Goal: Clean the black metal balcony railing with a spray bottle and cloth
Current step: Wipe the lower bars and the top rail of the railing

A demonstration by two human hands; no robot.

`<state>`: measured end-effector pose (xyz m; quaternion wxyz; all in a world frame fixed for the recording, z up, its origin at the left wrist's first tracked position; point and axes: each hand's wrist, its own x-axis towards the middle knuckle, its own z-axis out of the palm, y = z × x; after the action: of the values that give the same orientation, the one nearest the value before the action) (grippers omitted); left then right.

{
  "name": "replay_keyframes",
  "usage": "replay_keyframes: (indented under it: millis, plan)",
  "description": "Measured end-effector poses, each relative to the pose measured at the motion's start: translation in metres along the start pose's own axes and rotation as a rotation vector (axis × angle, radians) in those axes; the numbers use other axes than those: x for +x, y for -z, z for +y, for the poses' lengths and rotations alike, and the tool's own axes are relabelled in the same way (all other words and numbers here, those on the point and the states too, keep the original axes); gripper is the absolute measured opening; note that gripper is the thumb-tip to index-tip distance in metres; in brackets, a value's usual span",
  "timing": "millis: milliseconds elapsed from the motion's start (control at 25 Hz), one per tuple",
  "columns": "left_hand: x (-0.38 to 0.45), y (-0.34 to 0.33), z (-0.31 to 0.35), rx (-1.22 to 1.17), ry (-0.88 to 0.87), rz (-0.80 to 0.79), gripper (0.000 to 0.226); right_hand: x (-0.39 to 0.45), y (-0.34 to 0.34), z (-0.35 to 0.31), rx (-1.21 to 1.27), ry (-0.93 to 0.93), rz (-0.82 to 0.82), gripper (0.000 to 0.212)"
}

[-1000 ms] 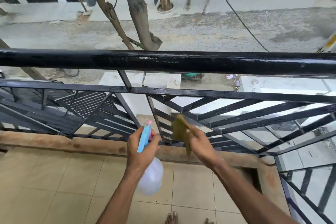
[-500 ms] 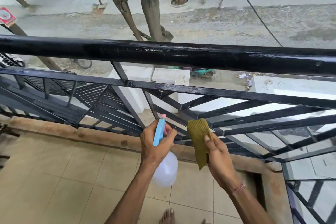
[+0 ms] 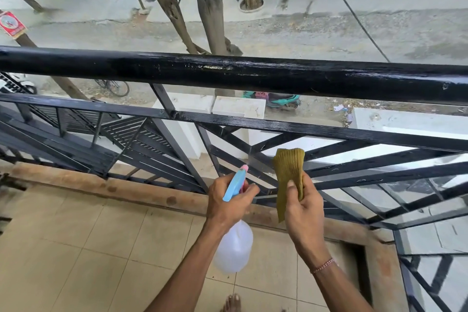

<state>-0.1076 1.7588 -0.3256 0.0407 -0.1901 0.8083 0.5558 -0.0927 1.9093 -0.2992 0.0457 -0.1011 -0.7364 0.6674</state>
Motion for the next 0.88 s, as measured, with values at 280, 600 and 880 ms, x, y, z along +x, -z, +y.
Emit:
replay_keyframes:
  millis: [280,600,880]
  plan:
    - [-0.004,-0.021,-0.001,-0.112,0.065,-0.103,0.017,-0.021,0.029,0.017,-0.085,-0.104,0.154,0.033]
    - [-0.008,-0.073,-0.013,-0.155,0.083,-0.168,0.011,-0.045,0.070,0.056,-0.174,-0.258,0.282,0.025]
    - [-0.013,-0.116,-0.017,-0.145,0.003,-0.267,0.017,-0.039,0.097,0.092,-0.224,-0.319,0.335,0.026]
